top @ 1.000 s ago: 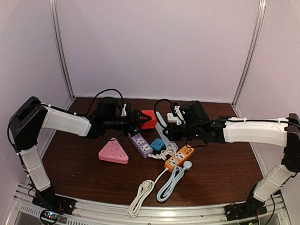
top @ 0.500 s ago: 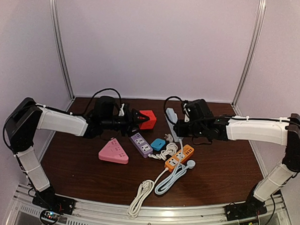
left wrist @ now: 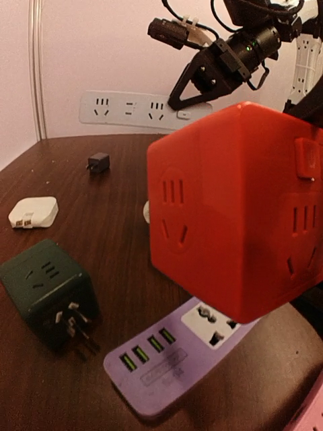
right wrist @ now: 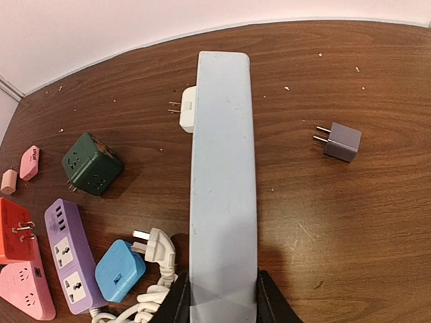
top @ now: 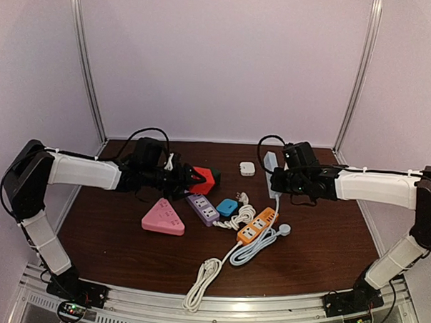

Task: Pull the plug off the socket

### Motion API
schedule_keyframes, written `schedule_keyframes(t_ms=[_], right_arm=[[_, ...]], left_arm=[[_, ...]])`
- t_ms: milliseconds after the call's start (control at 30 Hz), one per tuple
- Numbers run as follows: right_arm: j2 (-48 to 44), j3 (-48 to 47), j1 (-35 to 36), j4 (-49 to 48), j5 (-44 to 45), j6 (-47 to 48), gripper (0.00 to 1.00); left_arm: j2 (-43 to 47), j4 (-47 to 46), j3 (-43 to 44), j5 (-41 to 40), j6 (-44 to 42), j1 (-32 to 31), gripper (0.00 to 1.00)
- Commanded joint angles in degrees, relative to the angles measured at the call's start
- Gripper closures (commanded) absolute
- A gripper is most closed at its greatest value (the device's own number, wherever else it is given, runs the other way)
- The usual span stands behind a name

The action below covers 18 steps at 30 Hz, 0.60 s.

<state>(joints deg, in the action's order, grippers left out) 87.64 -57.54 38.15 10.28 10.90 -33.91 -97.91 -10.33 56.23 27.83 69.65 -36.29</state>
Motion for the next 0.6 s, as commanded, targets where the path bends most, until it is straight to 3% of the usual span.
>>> schedule_keyframes(t_ms=[0, 100, 300, 567], right_arm=[[-4.22, 4.54, -4.77, -5.66, -5.98, -2.65, 0.97], [-6.15, 8.09, -7.31, -8.11, -9.15, -3.80, 0.96], [-9.45, 14.54, -11.54, -12.53, -13.94, -6.26, 0.95], [-13.35, 21.88, -16.73, -16.22, -16.47, -8.36, 0.94]], left_arm=[[4.39, 16.94, 4.72, -5.58, -13.63, 3.31, 0.94], [6.46, 26.79, 6.38, -11.42, -19.68, 5.09, 0.94], [10.43, 35.81, 4.23, -17.61, -24.66, 8.95, 0.94], [15.26, 35.54, -3.47, -18.02, -25.42, 15.86, 0.93]])
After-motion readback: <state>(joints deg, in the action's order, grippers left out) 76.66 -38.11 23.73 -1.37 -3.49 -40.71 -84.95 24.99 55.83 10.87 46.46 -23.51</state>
